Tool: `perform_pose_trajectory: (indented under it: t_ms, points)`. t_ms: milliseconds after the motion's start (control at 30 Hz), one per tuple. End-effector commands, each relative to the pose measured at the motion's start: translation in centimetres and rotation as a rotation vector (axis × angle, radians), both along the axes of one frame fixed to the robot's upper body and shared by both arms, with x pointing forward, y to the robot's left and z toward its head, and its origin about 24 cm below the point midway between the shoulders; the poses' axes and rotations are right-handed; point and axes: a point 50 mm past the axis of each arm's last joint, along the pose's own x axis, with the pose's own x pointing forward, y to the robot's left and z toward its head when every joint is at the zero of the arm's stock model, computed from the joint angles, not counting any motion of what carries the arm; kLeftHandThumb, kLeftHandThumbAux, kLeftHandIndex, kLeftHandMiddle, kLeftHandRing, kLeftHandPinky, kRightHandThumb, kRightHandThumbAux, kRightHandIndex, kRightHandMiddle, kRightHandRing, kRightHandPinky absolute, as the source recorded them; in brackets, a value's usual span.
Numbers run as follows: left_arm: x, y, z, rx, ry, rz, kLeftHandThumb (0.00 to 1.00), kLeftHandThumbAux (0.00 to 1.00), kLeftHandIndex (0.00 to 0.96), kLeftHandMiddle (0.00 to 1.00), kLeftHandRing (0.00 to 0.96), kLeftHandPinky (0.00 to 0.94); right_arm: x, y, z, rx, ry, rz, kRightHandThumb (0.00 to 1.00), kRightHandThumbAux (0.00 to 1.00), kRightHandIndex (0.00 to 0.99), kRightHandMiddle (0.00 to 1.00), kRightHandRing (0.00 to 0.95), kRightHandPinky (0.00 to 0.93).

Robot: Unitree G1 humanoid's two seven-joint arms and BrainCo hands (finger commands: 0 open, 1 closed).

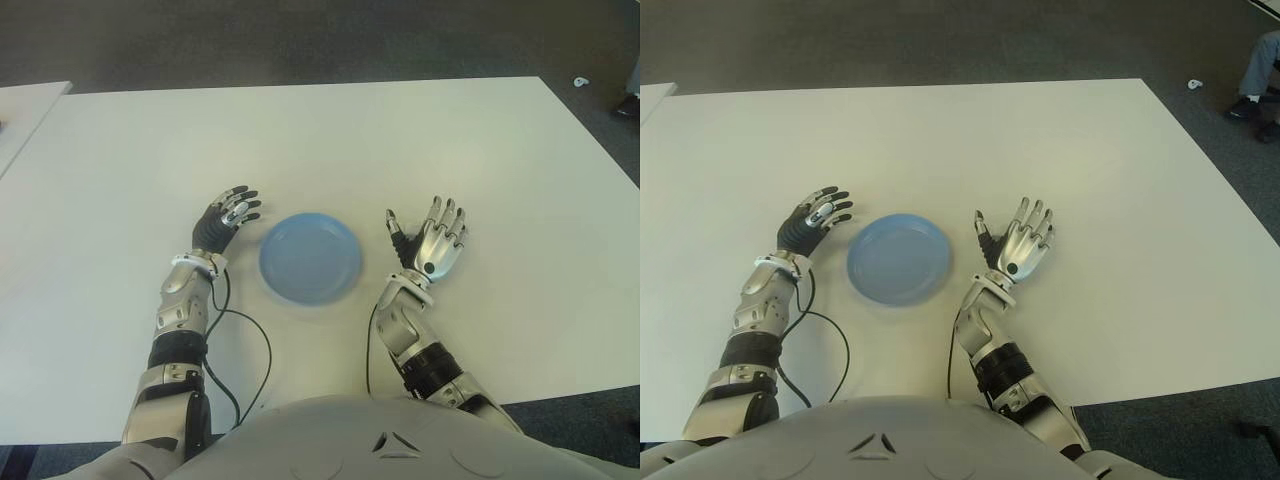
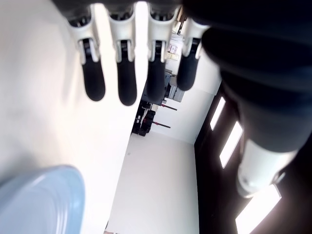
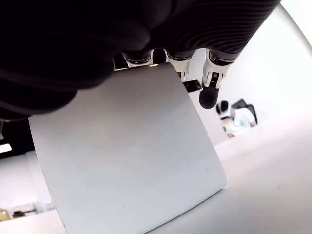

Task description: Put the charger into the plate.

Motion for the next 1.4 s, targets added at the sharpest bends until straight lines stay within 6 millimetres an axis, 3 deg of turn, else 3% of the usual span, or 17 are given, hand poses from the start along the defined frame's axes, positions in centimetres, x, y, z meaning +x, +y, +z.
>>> perform_pose_trajectory:
  t_ms: [33,733,1400]
  points:
    - [-1.3,0.6,-1.4,-0.004,0.09,-0.003,0.317,0.735,0.259,0.278,0.308,0.337,-2.1,5.9,-2.7,0.295,0.211,0.026,0.336,0.159,0.0,0.0,0.0,0.0]
    - [-1.4,0.5,-1.1,-0.017,0.09,0.002,0.263,0.749,0.263,0.29,0.313,0.337,-2.4,6.3,-3.6,0.35,0.294,0.063,0.353,0.156,0.0,0.0,0.0,0.0]
    - [-1.5,0.3,-0.9,-0.056,0.087,0.024,0.325,0.716,0.289,0.312,0.334,0.359,-2.6,6.6,-4.2,0.308,0.35,0.082,0.35,0.141,0.0,0.0,0.0,0.0]
